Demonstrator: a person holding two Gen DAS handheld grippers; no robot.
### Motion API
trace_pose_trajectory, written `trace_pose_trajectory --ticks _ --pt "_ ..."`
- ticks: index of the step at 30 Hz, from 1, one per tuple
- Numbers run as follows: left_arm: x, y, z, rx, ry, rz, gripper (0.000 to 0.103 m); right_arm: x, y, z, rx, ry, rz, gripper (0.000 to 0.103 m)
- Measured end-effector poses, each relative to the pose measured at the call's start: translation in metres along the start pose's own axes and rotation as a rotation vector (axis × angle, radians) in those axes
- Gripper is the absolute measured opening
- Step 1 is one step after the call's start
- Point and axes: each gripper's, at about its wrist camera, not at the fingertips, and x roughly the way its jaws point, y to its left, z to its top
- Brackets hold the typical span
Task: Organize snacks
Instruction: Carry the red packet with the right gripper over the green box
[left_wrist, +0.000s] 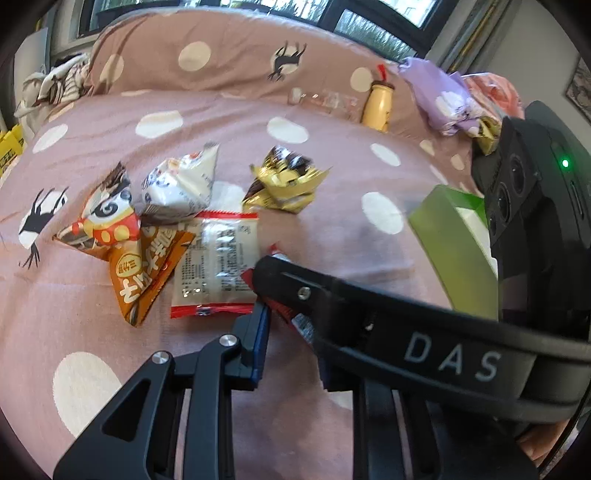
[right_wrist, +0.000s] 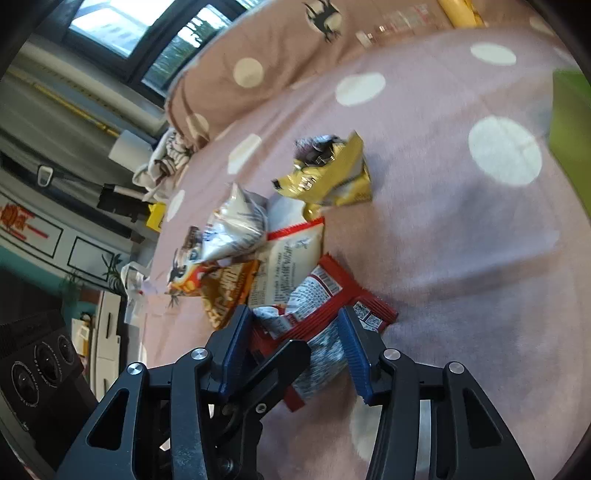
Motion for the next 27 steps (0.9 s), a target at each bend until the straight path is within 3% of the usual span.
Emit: trace_pose_trajectory --ticks 14,21,27 --pt "-0.043 -0.057 0.011 0.126 -0.144 -0.045 0.019 -0.073 0.013 0.000 -0.024 -0.166 0.028 0.052" --pt "-0.046 -0.113 0.026 0.242 -0.181 -0.082 0.018 -0.126 -0.014 0.010 0.037 -0.287 0.039 0.052" --pt "-0.038 -0.169 0.032 0.361 -0.197 -0.172 0.019 -0.181 -0.045 0.006 0.100 -0.417 0.005 0.052"
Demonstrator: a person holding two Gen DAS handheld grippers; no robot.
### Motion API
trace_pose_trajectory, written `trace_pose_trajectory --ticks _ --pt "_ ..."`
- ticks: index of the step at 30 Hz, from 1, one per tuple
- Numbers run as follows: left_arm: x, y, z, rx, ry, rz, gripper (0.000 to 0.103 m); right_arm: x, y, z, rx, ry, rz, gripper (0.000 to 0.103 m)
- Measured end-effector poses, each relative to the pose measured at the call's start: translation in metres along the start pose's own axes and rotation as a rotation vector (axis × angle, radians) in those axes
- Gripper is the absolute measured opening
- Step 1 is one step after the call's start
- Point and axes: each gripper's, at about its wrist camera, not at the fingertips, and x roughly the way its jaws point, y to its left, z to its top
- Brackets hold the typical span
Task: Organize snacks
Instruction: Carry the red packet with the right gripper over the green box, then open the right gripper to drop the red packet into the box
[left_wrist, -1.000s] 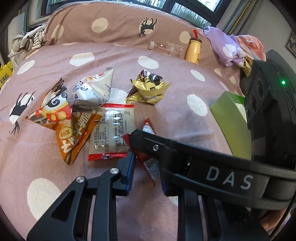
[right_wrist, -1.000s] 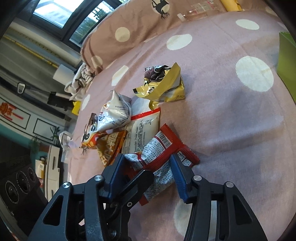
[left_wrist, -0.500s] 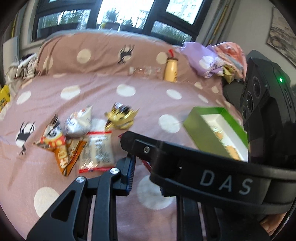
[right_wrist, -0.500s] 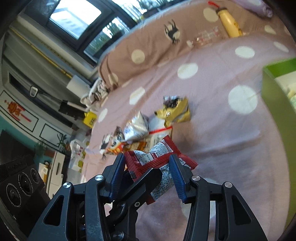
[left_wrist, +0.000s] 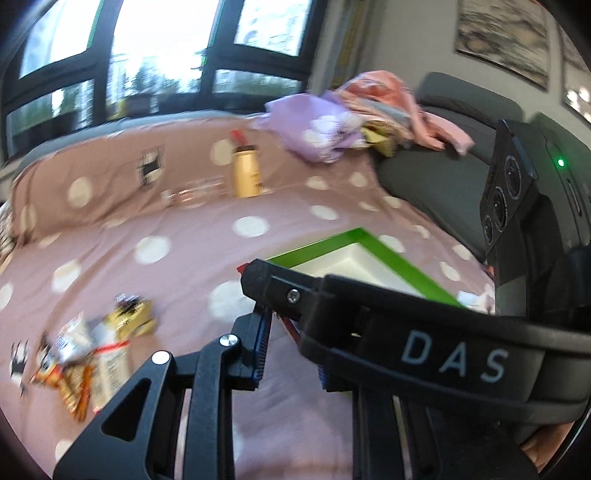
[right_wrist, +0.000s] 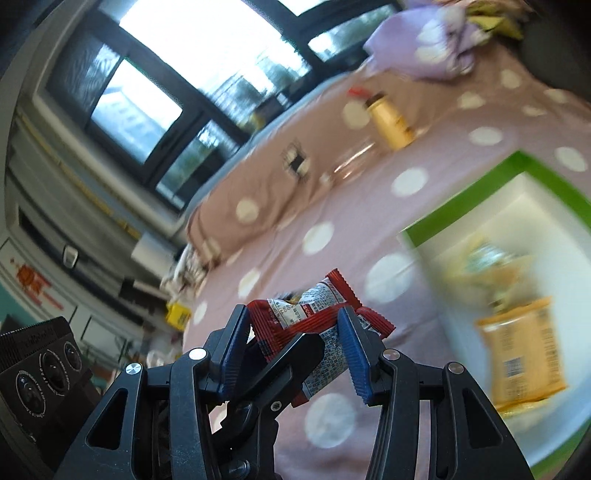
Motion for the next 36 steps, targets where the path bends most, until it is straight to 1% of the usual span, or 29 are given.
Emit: trace_pose_trajectory --ticks 4,8,10,12,16,17,22,23,24,27,28,29,30,31,32,34,36 --pt "0.016 -0.029 0.010 0.061 -0.002 -0.042 0.019 -0.027 -0.026 0.011 0.061 -0.074 -0.014 0.052" --pt "0.030 -0.050 0.013 0.107 -0.010 -0.090 0.018 -0.046 -0.049 0.018 0.113 -0.117 -0.033 0.052" --pt "0.041 -0.058 0.013 0.107 0.005 -0.134 0.018 -0.050 -0.058 0.019 0.136 -0.123 -0.033 0.052" --pt "0.052 -0.063 0.012 0.089 0.037 -0.178 0.017 -0.055 -0.070 0.020 0.157 -0.128 -0.051 0.052" --pt "0.072 -0.069 0.005 0.063 0.079 -0.214 0.018 -0.055 -0.090 0.021 0.202 -0.114 -0.103 0.052" --pt "0.080 -0.068 0.002 0.045 0.105 -0.219 0.018 -0.052 -0.096 0.021 0.215 -0.101 -0.118 0.052" --pt "0.096 -0.066 -0.007 -0.021 0.166 -0.235 0.019 -0.040 -0.117 0.018 0.284 -0.041 -0.156 0.052" --pt "0.098 -0.065 -0.008 -0.035 0.173 -0.231 0.022 -0.040 -0.120 0.018 0.297 -0.039 -0.169 0.052" --pt "0.098 -0.064 -0.008 -0.040 0.176 -0.229 0.023 -0.040 -0.122 0.017 0.305 -0.039 -0.181 0.052" --pt "0.093 -0.059 -0.007 -0.043 0.170 -0.197 0.029 -0.041 -0.125 0.016 0.318 -0.039 -0.207 0.052" --pt "0.089 -0.056 -0.006 -0.044 0.162 -0.178 0.034 -0.041 -0.125 0.016 0.319 -0.042 -0.215 0.052" --pt "0.085 -0.052 -0.006 -0.044 0.156 -0.162 0.042 -0.042 -0.124 0.016 0.316 -0.045 -0.222 0.053" --pt "0.080 -0.047 -0.007 -0.044 0.148 -0.139 0.047 -0.042 -0.121 0.016 0.307 -0.051 -0.231 0.055" --pt "0.075 -0.042 -0.007 -0.043 0.140 -0.117 0.056 -0.042 -0.119 0.016 0.300 -0.055 -0.236 0.063" --pt "0.069 -0.036 -0.008 -0.043 0.128 -0.093 0.063 -0.043 -0.113 0.016 0.283 -0.068 -0.241 0.069" --pt "0.055 -0.021 -0.009 -0.046 0.112 -0.043 0.065 -0.042 -0.104 0.017 0.247 -0.084 -0.246 0.070" --pt "0.041 -0.004 -0.011 -0.062 0.101 0.010 0.070 -0.041 -0.088 0.017 0.196 -0.099 -0.250 0.072"
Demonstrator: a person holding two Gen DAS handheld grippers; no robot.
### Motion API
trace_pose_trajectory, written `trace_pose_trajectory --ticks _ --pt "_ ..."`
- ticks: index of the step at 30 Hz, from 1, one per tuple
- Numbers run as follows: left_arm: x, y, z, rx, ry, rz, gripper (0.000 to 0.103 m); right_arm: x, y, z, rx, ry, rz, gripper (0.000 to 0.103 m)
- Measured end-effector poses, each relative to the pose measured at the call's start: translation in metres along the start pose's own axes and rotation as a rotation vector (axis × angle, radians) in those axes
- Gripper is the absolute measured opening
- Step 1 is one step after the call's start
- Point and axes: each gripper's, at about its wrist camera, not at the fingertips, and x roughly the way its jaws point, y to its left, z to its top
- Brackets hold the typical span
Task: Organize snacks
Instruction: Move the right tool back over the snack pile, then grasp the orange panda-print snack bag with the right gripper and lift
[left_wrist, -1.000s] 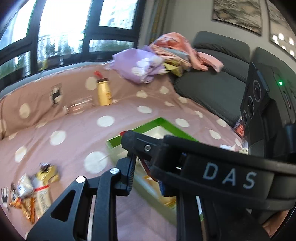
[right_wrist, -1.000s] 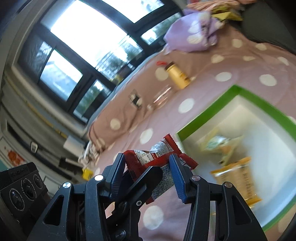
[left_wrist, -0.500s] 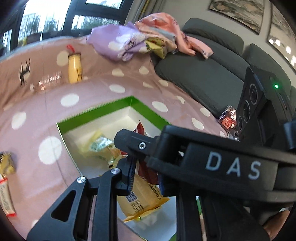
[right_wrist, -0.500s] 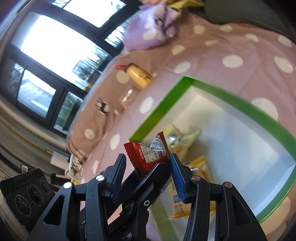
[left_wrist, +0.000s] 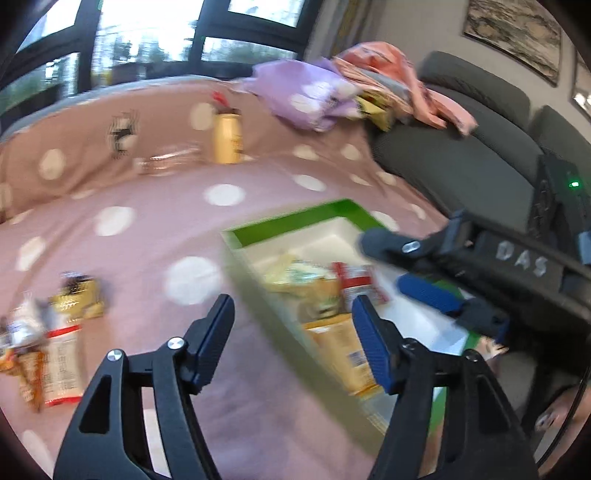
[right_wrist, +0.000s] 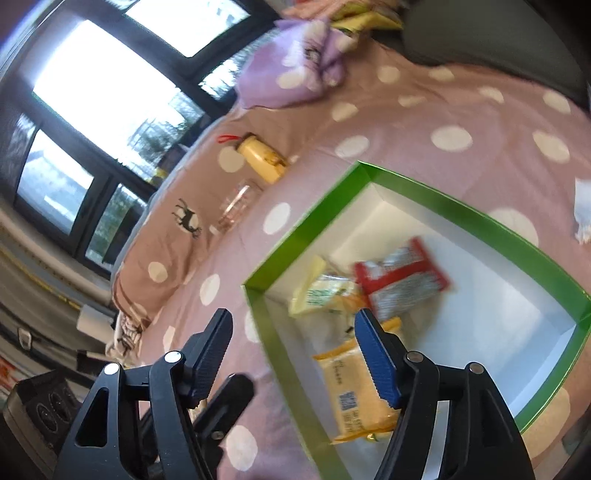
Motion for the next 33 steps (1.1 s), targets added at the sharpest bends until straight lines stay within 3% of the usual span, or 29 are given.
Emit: trace_pose_trajectory --ticks 2,4,8,13,19,24,30,33 --pt "-0.016 0.022 -0.005 -0.033 -0.021 0.056 0.080 -0.002 0.013 -0.003 -0.038 -0.022 0.010 0.082" --pt "-0.029 0.043 -0.014 -0.058 -0.036 0.103 0.082 -0.003 0.029 -0.008 -0.085 -0.057 0.027 0.085" --pt "-0.059 0.093 -0.034 -0.144 -0.061 0.265 0.082 0.003 0.061 -0.021 -0.152 -0.079 0.093 0.087" --pt "-0.091 0.142 -0.055 -0.274 -0.091 0.370 0.087 0.020 0.096 -0.042 -0.220 -0.040 0.192 0.089" --pt "-0.105 0.183 -0.075 -0.371 -0.076 0.491 0.088 0.044 0.125 -0.072 -0.322 -0.002 0.156 0.089" --pt "-0.114 0.210 -0.085 -0.432 -0.056 0.527 0.088 0.062 0.140 -0.093 -0.405 0.025 0.109 0.089" --pt "-0.122 0.227 -0.090 -0.479 -0.045 0.547 0.088 0.076 0.145 -0.107 -0.430 0.080 0.119 0.089" --pt "-0.123 0.238 -0.094 -0.528 -0.029 0.523 0.088 0.082 0.148 -0.112 -0.437 0.116 0.135 0.089"
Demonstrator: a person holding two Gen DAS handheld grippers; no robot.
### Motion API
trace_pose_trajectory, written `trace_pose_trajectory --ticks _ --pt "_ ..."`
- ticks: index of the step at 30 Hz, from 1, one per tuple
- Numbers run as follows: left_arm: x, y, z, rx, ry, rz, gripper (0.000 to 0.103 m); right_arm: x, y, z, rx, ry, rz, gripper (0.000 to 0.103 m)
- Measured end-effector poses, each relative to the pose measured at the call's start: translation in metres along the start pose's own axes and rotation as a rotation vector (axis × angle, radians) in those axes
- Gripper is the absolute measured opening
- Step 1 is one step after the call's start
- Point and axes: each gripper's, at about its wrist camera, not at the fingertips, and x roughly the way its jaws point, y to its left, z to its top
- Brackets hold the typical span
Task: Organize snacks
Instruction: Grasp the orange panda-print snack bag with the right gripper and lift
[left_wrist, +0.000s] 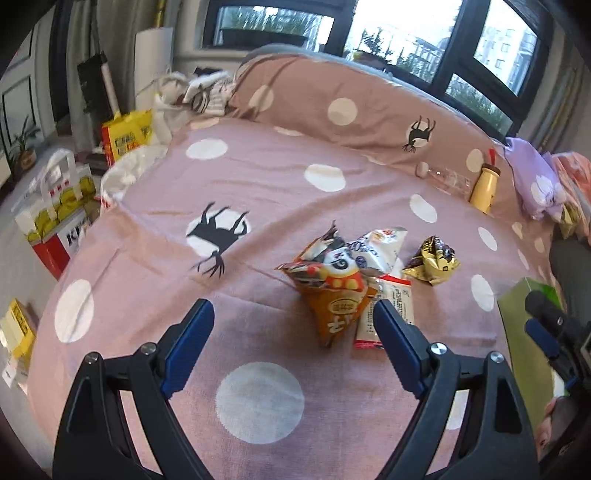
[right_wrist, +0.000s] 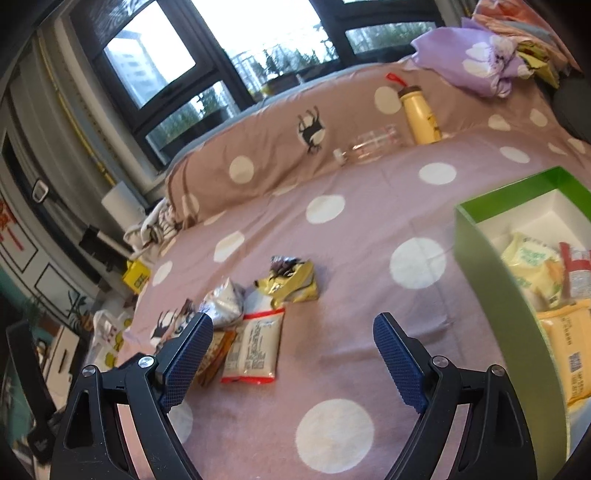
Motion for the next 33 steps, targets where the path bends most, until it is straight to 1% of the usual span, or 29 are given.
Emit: trace_pose_trajectory --ticks 6,10,12,16,18,19,22,23,24,25,28,29,30,31,32,33 --pt "0.017 0.015 0.005 -0.060 0.076 -0.033 0.088 0.017 0.009 -0.002 0.020 0.073 0.090 0.089" --pt "0.031 0.019 0.007 -0.091 0.117 -0.078 0.088 0.036 0.024 0.002 0.019 0.164 0.189 0.089" --pt "0.040 0.018 0.008 -0.098 0.144 -0.099 0.088 0.048 0.039 0.005 -0.008 0.206 0.218 0.089" --pt "0.056 0.012 0.007 -0.092 0.179 -0.099 0.087 0.084 0.075 0.011 -0.085 0.297 0.283 0.088" --pt "0.061 0.013 0.008 -0.108 0.176 -0.105 0.087 0.101 0.089 0.011 -0.123 0.337 0.278 0.088" --pt "0.063 0.015 0.009 -0.123 0.175 -0.112 0.085 0.114 0.097 0.010 -0.145 0.366 0.282 0.088" --pt "0.067 0.019 0.011 -0.157 0.179 -0.146 0.078 0.143 0.111 0.004 -0.171 0.450 0.309 0.088" --pt "0.069 0.019 0.012 -0.161 0.178 -0.152 0.073 0.150 0.114 0.003 -0.181 0.461 0.299 0.088" --pt "0.071 0.018 0.012 -0.169 0.179 -0.153 0.071 0.155 0.115 0.003 -0.187 0.464 0.293 0.088" --pt "0.074 0.018 0.012 -0.175 0.181 -0.153 0.066 0.163 0.117 0.002 -0.189 0.476 0.286 0.088" --pt "0.080 0.016 0.013 -0.188 0.186 -0.170 0.055 0.178 0.117 -0.001 -0.181 0.510 0.304 0.088" --pt "0.081 0.016 0.013 -0.190 0.185 -0.178 0.047 0.181 0.117 -0.002 -0.184 0.507 0.306 0.083" --pt "0.081 0.015 0.014 -0.193 0.185 -0.196 0.041 0.183 0.116 -0.002 -0.187 0.504 0.305 0.079" --pt "0.081 0.014 0.015 -0.196 0.187 -0.215 0.032 0.185 0.115 -0.003 -0.192 0.504 0.304 0.072" --pt "0.080 0.013 0.015 -0.192 0.185 -0.218 0.031 0.187 0.113 -0.004 -0.195 0.507 0.301 0.066" --pt "0.079 0.012 0.015 -0.180 0.181 -0.209 0.031 0.187 0.112 -0.003 -0.195 0.506 0.299 0.064"
